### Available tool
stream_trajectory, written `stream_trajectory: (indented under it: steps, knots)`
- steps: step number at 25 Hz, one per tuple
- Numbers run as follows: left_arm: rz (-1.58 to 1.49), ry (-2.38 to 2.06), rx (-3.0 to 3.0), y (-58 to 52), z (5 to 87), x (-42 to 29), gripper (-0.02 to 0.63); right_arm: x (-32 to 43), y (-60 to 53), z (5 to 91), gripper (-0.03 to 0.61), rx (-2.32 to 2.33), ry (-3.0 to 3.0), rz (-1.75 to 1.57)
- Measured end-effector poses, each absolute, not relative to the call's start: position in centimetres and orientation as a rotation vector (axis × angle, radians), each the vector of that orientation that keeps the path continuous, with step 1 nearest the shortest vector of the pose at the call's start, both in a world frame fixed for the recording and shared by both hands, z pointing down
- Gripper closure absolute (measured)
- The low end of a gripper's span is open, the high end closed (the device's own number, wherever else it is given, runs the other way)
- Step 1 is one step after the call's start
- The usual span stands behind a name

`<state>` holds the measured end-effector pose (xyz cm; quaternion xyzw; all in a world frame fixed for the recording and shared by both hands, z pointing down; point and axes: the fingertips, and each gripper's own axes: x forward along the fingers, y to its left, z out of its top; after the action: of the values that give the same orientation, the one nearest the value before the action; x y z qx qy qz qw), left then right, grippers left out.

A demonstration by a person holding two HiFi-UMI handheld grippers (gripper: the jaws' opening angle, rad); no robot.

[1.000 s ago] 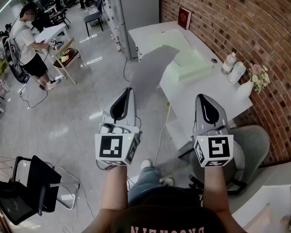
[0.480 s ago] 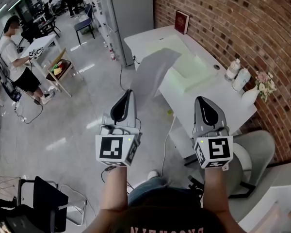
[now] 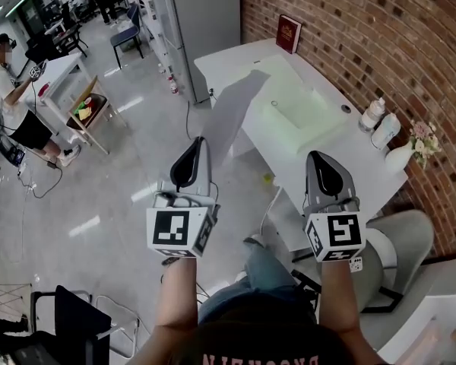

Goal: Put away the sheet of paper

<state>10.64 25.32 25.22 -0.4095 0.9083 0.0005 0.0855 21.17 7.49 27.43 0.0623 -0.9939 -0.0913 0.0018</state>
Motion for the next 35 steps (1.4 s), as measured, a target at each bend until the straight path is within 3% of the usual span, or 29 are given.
stream_trajectory:
  steps: [13,26,35]
  knots:
    - [0.005,2.731,-1.235,21.5,27.4,1.6,0.618,11.6,3.1,30.1,0.578,0.207,-3.1,-0.249]
    - [0.052,2.685,-1.491,8.9,28.4,-13.0,0.618,0.1,-7.3,31.7,0.578,0.466,-3.027,-0.205]
    - [0.053,2.57,-1.693,0.1,29.2,-17.6,0.618,-2.6,-14.1,32.6,0.578,0.661,-2.967,-0.19]
